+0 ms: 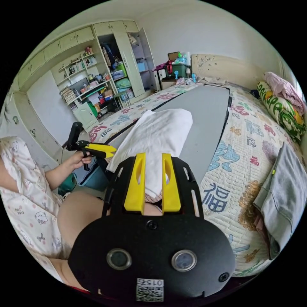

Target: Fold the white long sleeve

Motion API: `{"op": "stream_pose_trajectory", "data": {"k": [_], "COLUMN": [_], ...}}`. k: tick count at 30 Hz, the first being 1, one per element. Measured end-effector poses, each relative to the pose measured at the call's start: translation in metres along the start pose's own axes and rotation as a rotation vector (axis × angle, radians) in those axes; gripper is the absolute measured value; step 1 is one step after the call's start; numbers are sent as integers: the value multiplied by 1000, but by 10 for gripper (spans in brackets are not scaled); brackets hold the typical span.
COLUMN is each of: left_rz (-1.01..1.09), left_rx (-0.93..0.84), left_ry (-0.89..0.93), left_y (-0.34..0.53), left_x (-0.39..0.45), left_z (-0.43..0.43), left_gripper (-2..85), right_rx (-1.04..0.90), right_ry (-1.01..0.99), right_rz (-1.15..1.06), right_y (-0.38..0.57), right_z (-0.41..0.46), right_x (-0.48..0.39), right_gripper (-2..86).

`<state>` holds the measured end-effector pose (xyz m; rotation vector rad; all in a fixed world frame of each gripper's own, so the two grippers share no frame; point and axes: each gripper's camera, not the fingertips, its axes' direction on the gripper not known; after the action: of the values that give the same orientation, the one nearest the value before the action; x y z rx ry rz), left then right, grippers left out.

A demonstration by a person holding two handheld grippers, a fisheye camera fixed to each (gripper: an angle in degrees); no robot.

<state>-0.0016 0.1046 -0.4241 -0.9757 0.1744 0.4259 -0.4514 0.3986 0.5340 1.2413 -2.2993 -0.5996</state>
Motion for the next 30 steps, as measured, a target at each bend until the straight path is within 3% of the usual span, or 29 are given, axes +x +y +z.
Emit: {"op": "stream_pose_trajectory", "data": {"k": [5,14,22,30], "left_rz": [-29,-55,-19,23], "left_rx": [-53,-63,-92,-109], "left_ry": [-13,-11,-3,15], "left_y": [12,7,-11,-32], "left_x": [20,44,68,100], "left_z": [12,13,15,5], "left_gripper": [118,110,99,28], "right_rx": [-227,-421,-363,-328], "right_ry": [124,77,91,146], "right_rz": [-219,-308,-243,-263], "right_y": [-14,-25,-43,-62], "right_z": [-32,-6,-37,-72], "right_x": [-10,-7,8,10], "right_gripper": [85,83,67,28]}}
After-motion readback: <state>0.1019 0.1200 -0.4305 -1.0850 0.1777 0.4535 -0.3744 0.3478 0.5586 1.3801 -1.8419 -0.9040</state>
